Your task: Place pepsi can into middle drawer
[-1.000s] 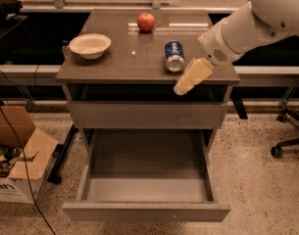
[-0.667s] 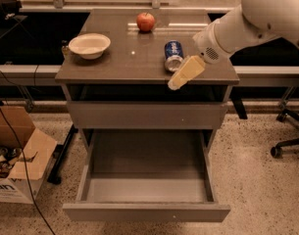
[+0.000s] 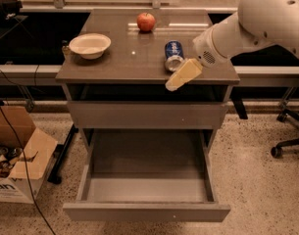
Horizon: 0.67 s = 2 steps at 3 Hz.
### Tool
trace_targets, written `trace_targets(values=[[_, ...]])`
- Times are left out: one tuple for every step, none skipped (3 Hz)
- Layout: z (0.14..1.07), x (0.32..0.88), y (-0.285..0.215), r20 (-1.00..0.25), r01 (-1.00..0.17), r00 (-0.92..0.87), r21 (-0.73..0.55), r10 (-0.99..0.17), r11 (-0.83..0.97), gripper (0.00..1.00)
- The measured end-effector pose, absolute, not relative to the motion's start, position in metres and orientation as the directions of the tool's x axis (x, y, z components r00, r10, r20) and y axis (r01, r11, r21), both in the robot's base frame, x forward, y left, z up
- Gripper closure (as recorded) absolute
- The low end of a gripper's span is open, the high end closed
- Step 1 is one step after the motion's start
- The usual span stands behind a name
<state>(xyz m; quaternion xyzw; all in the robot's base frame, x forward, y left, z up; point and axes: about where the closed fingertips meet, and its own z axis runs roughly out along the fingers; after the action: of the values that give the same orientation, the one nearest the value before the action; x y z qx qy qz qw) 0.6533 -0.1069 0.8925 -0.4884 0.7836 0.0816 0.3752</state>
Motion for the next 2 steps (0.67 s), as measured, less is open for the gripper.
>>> trace_targets(values=[[0.892, 0.672, -0.098, -0.719, -0.79, -0.238, -0.248, -0.653, 0.561, 0.0], [0.892, 0.701, -0.089, -0.785, -0.753, -0.233, -0.228, -0.574, 0.617, 0.0]])
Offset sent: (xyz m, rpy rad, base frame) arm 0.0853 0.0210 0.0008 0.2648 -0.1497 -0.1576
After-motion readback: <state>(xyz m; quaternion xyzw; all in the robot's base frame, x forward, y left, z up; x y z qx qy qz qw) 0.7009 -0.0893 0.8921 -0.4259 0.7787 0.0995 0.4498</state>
